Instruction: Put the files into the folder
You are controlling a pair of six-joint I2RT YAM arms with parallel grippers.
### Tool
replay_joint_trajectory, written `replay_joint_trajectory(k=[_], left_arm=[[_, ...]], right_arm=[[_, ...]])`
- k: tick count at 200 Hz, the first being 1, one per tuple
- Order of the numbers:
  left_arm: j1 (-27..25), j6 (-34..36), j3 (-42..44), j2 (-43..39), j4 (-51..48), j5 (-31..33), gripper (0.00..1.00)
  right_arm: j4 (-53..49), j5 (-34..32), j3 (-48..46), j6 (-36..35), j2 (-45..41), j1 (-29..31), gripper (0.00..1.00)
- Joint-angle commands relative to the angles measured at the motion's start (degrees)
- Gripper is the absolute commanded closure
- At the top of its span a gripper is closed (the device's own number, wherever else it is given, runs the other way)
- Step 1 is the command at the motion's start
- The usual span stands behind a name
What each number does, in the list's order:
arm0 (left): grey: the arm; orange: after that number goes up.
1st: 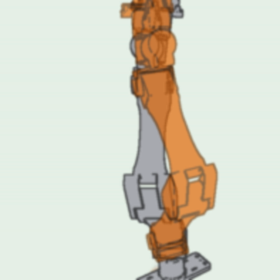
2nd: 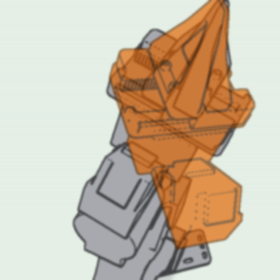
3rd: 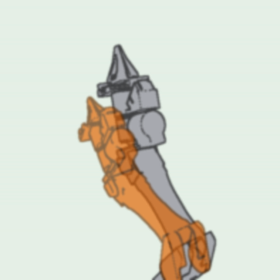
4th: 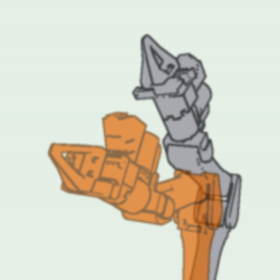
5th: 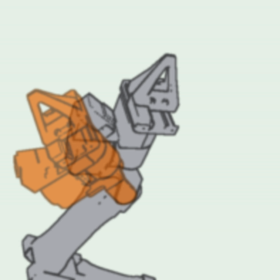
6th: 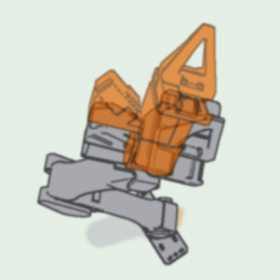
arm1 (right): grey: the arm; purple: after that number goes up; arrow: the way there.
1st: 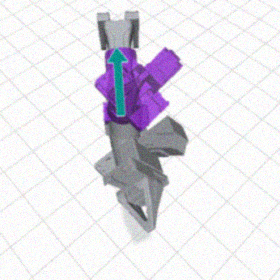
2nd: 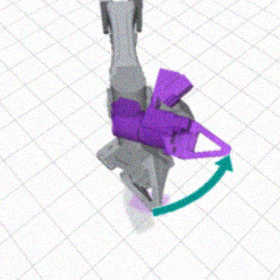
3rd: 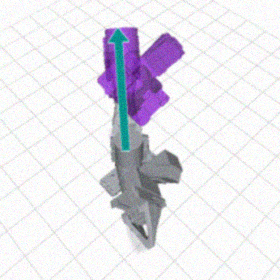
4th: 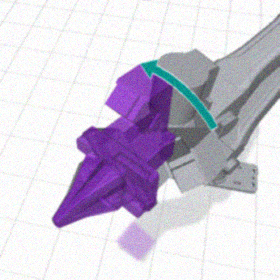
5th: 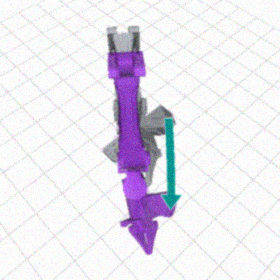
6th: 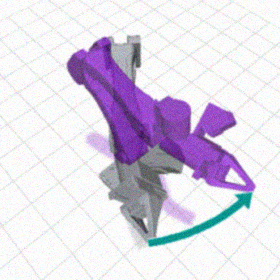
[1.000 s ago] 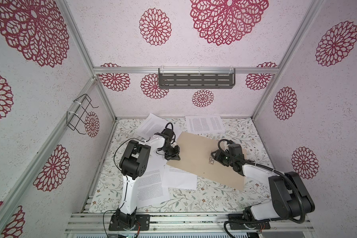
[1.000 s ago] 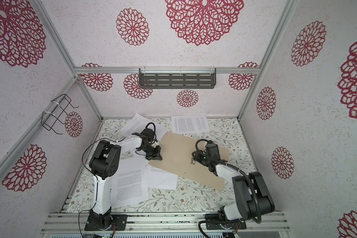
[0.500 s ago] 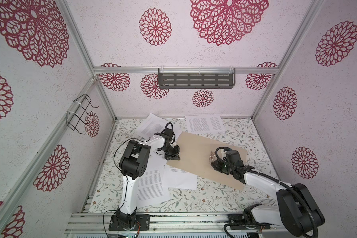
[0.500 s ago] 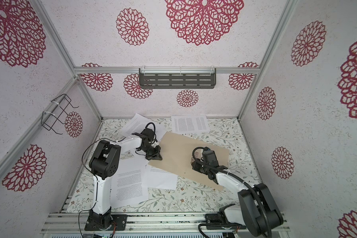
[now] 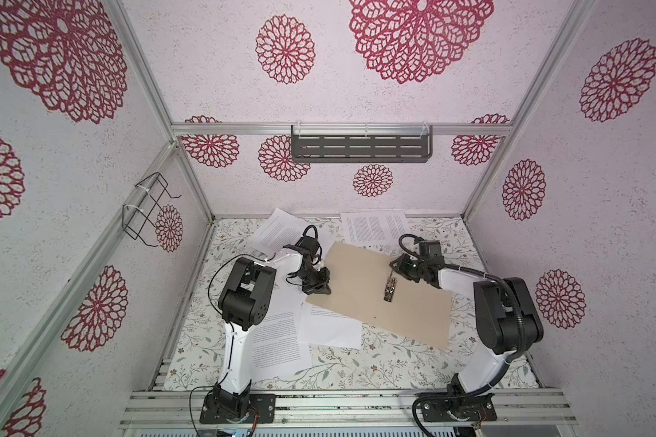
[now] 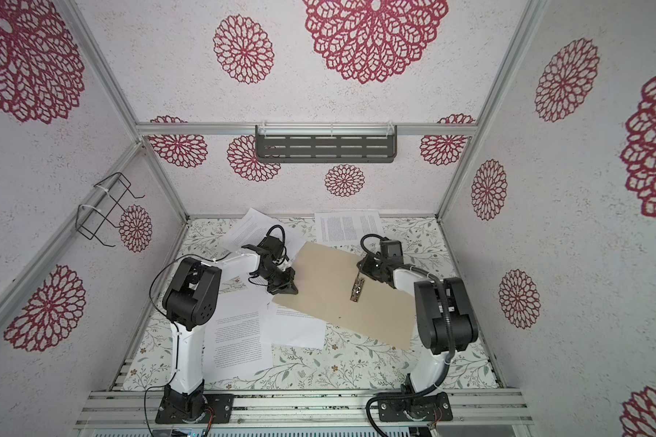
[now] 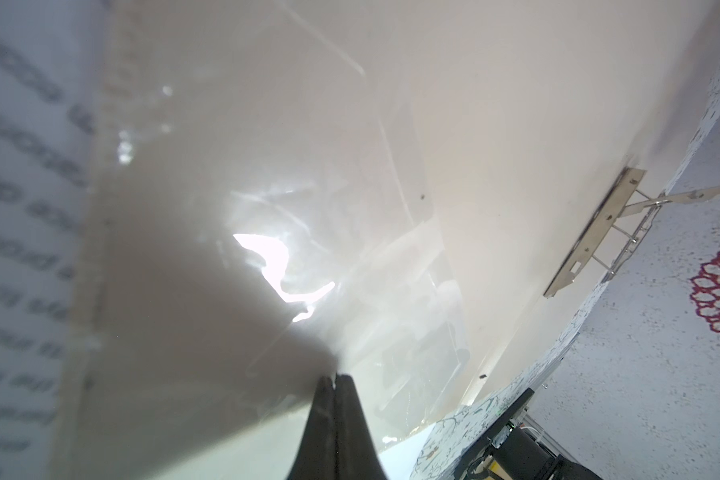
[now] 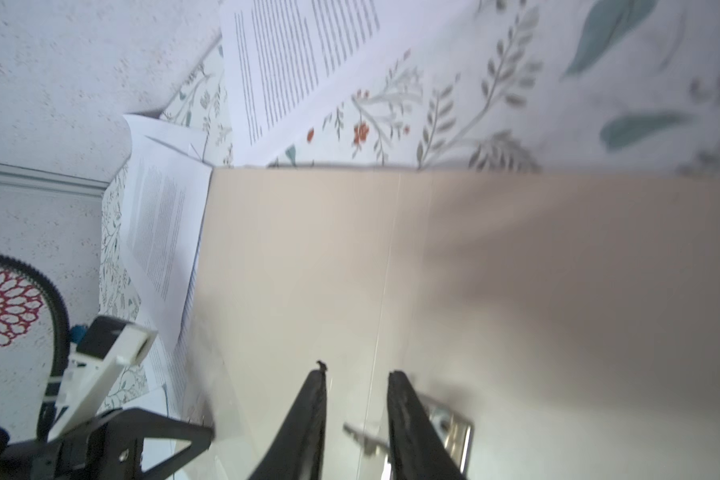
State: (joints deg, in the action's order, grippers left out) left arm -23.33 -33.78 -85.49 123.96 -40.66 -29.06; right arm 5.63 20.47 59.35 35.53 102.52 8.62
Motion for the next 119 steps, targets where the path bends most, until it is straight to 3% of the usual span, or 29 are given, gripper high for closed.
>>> replay_joint_trajectory(k=[1,19,60,71,95,119], left_arm=[[-0.6,1.3,1.0,2.1,-4.2,8.0,1.0],[-1.4,1.6,-0.3,1.0,-4.0,4.7,1.0],[-2.3,1.5,-3.5,-3.7,-3.4,-1.8,1.0],[-2.3,1.6,-3.8,-5.4,-3.4,-2.6,0.96],[-1.1,1.8,-3.5,-9.2,-5.2,1.3,0.72],[1.1,2.5,-1.5,-13.4,-6.8,8.8,0.3]], right_arm=[[-3.7,3.8,2.7,-3.5,-3.1,-0.2,0.6],[-5.8,3.3,0.8,-3.8,-8.5,-0.3,0.43],[-13.9,-5.4,-10.9,-4.0,-22.4,-1.2,0.19],[-15.4,-7.5,-15.1,-3.7,-26.3,-1.7,0.14],[-18.1,-9.6,-22.7,-1.8,-34.2,-3.5,0.01],[-20.4,-9.5,-26.9,-0.8,-38.9,-6.0,0.01]])
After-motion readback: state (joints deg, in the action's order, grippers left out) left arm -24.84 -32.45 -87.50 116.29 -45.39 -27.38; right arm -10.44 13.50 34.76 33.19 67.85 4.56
